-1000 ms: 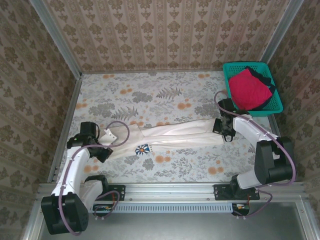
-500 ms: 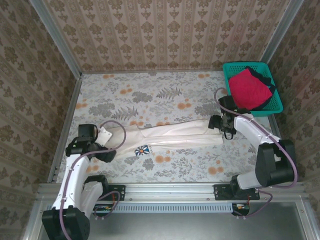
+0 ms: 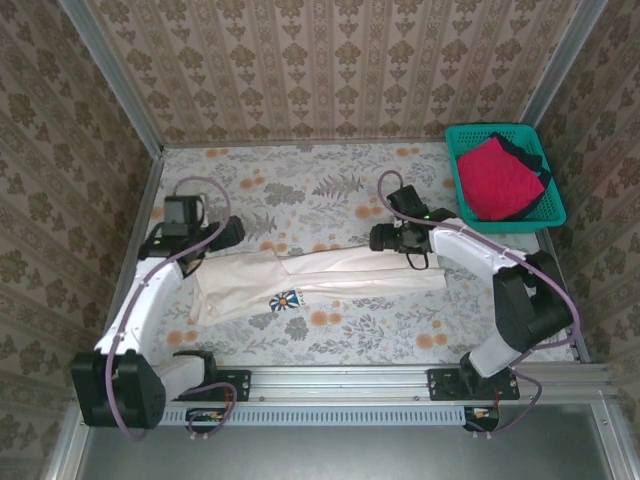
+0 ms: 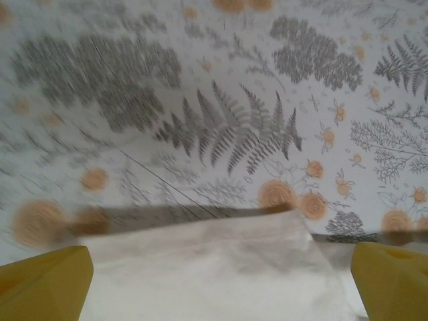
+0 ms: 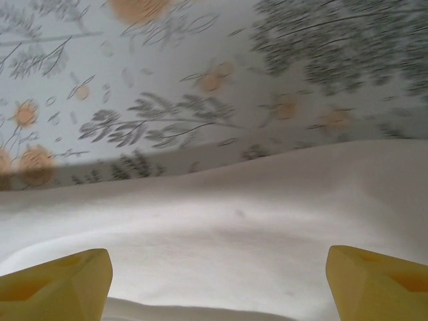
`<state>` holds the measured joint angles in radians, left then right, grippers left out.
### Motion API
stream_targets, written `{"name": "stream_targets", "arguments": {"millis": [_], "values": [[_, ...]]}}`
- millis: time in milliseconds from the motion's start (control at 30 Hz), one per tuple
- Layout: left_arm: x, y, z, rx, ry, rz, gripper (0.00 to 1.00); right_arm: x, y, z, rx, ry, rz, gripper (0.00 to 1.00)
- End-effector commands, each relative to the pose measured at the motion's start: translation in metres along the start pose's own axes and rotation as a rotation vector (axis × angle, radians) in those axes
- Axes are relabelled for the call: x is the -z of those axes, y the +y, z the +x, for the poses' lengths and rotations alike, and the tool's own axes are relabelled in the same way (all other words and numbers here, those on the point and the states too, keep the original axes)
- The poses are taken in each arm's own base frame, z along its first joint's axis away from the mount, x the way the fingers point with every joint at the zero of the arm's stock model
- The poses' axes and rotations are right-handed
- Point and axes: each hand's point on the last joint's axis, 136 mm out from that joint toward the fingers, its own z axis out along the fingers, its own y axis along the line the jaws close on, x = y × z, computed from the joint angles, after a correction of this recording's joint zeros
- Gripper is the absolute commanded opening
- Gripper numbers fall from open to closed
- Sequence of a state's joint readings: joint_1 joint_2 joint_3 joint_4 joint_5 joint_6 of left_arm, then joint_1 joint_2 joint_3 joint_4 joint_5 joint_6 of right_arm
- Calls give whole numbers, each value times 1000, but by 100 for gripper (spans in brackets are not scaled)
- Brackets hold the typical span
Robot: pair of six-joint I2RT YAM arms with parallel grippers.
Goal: Fold and stack the t-shirts
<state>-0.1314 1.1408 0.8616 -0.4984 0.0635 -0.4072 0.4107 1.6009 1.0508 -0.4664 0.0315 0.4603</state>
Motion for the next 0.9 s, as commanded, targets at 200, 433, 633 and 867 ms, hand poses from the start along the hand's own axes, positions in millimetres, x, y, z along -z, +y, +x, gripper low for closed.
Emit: {"name": "stream_targets", "arguments": {"millis": [200, 433, 633, 867], "values": [[-57, 20, 82, 454, 153, -148, 96, -29, 15, 17, -35, 92, -30, 70], [-100, 25, 77, 376, 210, -192, 96, -49, -18, 42, -56, 174, 67, 58], [-152, 19, 41, 303, 260, -156, 99, -48, -27, 73, -90, 227, 63, 54], [-220, -22, -31, 146, 300, -99, 100, -40, -11, 102, -82, 266, -17, 53]]}}
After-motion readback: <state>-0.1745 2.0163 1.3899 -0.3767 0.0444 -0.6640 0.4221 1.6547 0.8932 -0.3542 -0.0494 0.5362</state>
